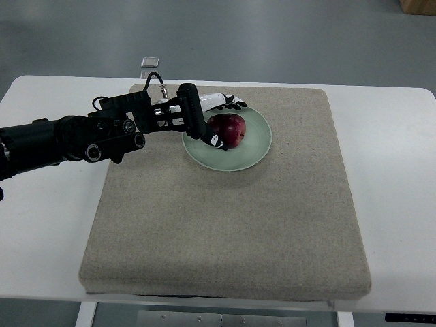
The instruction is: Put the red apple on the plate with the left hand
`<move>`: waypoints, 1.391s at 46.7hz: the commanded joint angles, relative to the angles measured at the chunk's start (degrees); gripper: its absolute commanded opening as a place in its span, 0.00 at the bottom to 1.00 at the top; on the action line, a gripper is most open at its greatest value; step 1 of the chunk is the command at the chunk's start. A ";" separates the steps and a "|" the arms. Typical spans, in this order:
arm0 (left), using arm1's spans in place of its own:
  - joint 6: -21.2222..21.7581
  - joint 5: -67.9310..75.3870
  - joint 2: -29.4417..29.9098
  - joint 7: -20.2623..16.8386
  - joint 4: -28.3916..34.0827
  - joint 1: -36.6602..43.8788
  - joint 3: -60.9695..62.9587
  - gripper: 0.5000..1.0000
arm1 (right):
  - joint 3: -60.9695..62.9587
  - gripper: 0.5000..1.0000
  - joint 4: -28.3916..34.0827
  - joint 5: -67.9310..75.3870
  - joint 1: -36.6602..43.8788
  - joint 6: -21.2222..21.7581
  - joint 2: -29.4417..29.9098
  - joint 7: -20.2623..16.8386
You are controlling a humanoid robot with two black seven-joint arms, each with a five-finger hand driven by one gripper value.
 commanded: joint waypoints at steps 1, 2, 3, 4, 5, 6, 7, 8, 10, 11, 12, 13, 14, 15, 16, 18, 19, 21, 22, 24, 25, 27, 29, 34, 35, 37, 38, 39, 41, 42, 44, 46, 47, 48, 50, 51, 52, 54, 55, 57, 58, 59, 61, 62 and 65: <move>-0.01 -0.20 0.00 -0.03 1.16 0.00 0.00 0.86 | 0.00 0.86 0.00 -0.01 0.00 0.00 0.00 0.00; -0.01 -0.28 0.00 -0.03 1.51 0.00 0.00 0.86 | 0.00 0.86 0.00 -0.01 0.00 0.00 0.00 -0.08; -0.01 -0.28 0.00 -0.03 1.95 0.00 0.00 0.86 | 0.00 0.86 0.00 -0.01 0.00 0.00 0.00 0.00; -0.01 -0.37 0.00 -0.03 2.30 0.00 0.00 0.86 | 0.00 0.86 0.00 0.08 0.00 0.00 0.00 0.00; -0.01 -0.46 0.00 -0.03 2.74 0.00 0.00 0.86 | 0.00 0.86 0.00 -0.01 0.00 0.00 0.00 0.00; -0.01 -0.46 0.00 -0.03 3.18 0.00 0.00 0.86 | 0.00 0.86 0.00 -0.01 0.00 0.00 0.00 0.00; -0.01 -0.55 0.00 -0.03 3.62 0.00 0.00 0.87 | 0.00 0.86 0.00 -0.01 0.00 0.00 0.00 0.00; -0.01 -0.55 0.00 -0.03 4.23 0.00 0.00 0.86 | 0.00 0.86 0.00 -0.01 0.00 0.00 0.00 0.00; -0.01 -0.64 0.00 -0.12 5.55 0.00 0.00 0.87 | 0.00 0.86 0.00 -0.01 0.00 0.00 0.00 0.00; -0.01 -0.64 0.00 -0.20 6.16 0.00 0.00 0.87 | 0.00 0.86 0.00 -0.01 0.00 0.00 0.00 -0.08; -0.01 -0.64 0.00 -0.38 6.69 0.00 0.00 0.87 | 0.00 0.86 0.00 -0.01 0.00 0.00 0.00 0.00; -0.01 -0.64 0.00 -0.55 7.31 0.00 0.00 0.87 | 0.00 0.86 0.00 -0.01 0.00 0.00 0.00 0.00; -0.01 -0.64 0.00 -0.82 7.66 0.00 0.00 0.87 | 0.00 0.86 0.00 -0.01 0.00 0.00 0.00 0.00; -0.01 -0.72 0.00 -0.99 8.01 0.08 0.00 0.87 | 0.00 0.86 0.00 0.08 0.00 0.00 0.00 0.00; -0.01 -0.72 0.00 -1.17 8.36 0.09 0.00 0.88 | 0.00 0.86 0.00 -0.01 0.00 0.00 0.00 0.00; -0.01 -0.72 0.00 -1.35 8.89 0.09 0.00 0.90 | 0.00 0.86 0.00 -0.01 0.00 0.00 0.00 0.00; -0.01 -0.72 0.00 -1.43 8.98 0.09 0.00 0.91 | 0.00 0.86 0.00 -0.01 0.00 0.00 0.00 0.00; -0.01 -0.81 0.09 -1.52 9.07 0.17 -0.09 0.91 | 0.00 0.86 0.00 0.08 0.00 0.00 0.00 0.00; -0.01 -0.81 0.09 -1.52 9.16 0.09 -0.09 0.91 | 0.00 0.86 0.00 -0.01 0.00 0.00 0.00 0.00; -0.01 -0.90 0.18 -1.52 9.24 0.17 -0.09 0.92 | 0.00 0.86 0.00 -0.01 0.00 0.00 0.00 -0.08; -0.01 -0.90 0.18 -1.52 9.42 0.17 -0.09 0.92 | 0.00 0.86 0.00 -0.01 0.00 0.00 0.00 0.00; -0.01 -0.90 0.27 -1.52 10.03 0.17 -0.09 0.92 | 0.00 0.86 0.00 -0.01 0.00 0.00 0.00 0.00; -0.01 -0.90 0.27 -1.52 10.74 0.09 -0.18 0.92 | 0.00 0.86 0.00 -0.01 0.00 0.00 0.00 -0.08; 0.08 -1.16 0.53 -1.52 12.23 -0.27 -0.88 0.92 | 0.00 0.86 0.00 -0.01 0.00 0.00 0.00 0.00; 0.08 -1.25 0.53 -1.52 12.49 -0.35 -1.32 0.92 | 0.00 0.86 0.00 -0.01 0.00 0.00 0.00 0.00; 0.17 -1.86 0.70 -1.52 13.20 -0.35 -2.54 0.92 | 0.00 0.86 0.00 -0.01 0.00 0.00 0.00 0.00; 0.08 -2.22 0.71 -1.52 13.64 -0.44 -3.25 0.92 | 0.00 0.86 0.00 -0.01 0.00 0.00 0.00 -0.08; 0.17 -2.74 0.71 -1.52 14.08 -0.44 -4.04 0.92 | 0.00 0.86 0.00 -0.01 0.00 0.00 0.00 0.00; 0.17 -3.97 0.71 -1.52 14.95 -0.53 -5.44 0.92 | 0.00 0.86 0.00 -0.01 0.00 0.00 0.00 0.00; 0.17 -4.85 0.71 -1.52 15.31 -0.53 -6.06 0.92 | 0.00 0.86 0.00 -0.01 0.00 0.00 0.00 0.00; 0.17 -7.04 0.71 -1.52 16.10 -0.62 -7.20 0.92 | 0.00 0.86 0.00 -0.01 0.00 0.00 0.00 0.00; 0.26 -10.20 0.62 -1.52 16.80 -0.62 -8.00 0.92 | 0.00 0.86 0.00 -0.01 0.00 0.00 0.00 0.00; 0.26 -12.30 0.62 -1.52 17.07 -0.70 -8.26 0.92 | 0.00 0.86 0.00 -0.01 0.00 0.00 0.00 0.00; 0.26 -14.59 0.62 -1.52 17.33 -0.71 -8.52 0.92 | 0.00 0.86 0.00 0.08 0.00 0.00 0.00 0.00; 0.26 -20.03 0.53 -1.52 17.86 -0.79 -8.79 0.92 | 0.00 0.86 0.00 -0.01 0.00 0.00 0.00 0.00; 0.26 -23.11 0.44 -1.52 18.21 -0.88 -8.79 0.92 | 0.00 0.86 0.00 -0.01 0.00 0.00 0.00 0.00; 0.26 -26.27 0.35 -1.52 18.47 -0.97 -8.88 0.92 | 0.00 0.86 0.00 -0.01 0.00 0.00 0.00 0.00; 0.26 -32.95 0.09 -1.52 19.44 -0.97 -8.88 0.92 | 0.00 0.86 0.00 -0.01 0.00 0.00 0.00 0.00; 0.26 -36.37 0.00 -1.52 19.96 -0.88 -8.79 0.92 | 0.00 0.86 0.00 -0.01 0.00 0.00 0.00 -0.08; 0.26 -43.05 -0.09 -1.52 21.28 -0.97 -8.79 0.92 | 0.00 0.86 0.00 -0.01 0.00 0.00 0.00 0.00; 0.26 -45.87 -0.09 -1.44 21.98 -0.97 -8.79 0.92 | 0.00 0.86 0.00 -0.01 0.00 0.00 0.00 0.00; 0.26 -48.60 -0.09 -1.44 22.69 -0.88 -8.88 0.92 | 0.00 0.86 0.00 -0.01 0.00 0.00 0.00 0.00; 0.26 -53.17 -0.35 -1.44 24.09 -0.97 -8.88 0.92 | 0.00 0.86 0.00 -0.01 0.00 0.00 0.00 0.00; 0.26 -54.94 -0.52 -1.44 24.62 -0.97 -8.97 0.92 | 0.00 0.86 0.00 -0.01 0.00 0.00 0.00 0.00; 0.34 -59.51 -0.88 -1.17 25.33 -0.97 -9.84 0.92 | 0.00 0.86 0.00 -0.01 0.00 0.00 0.00 0.00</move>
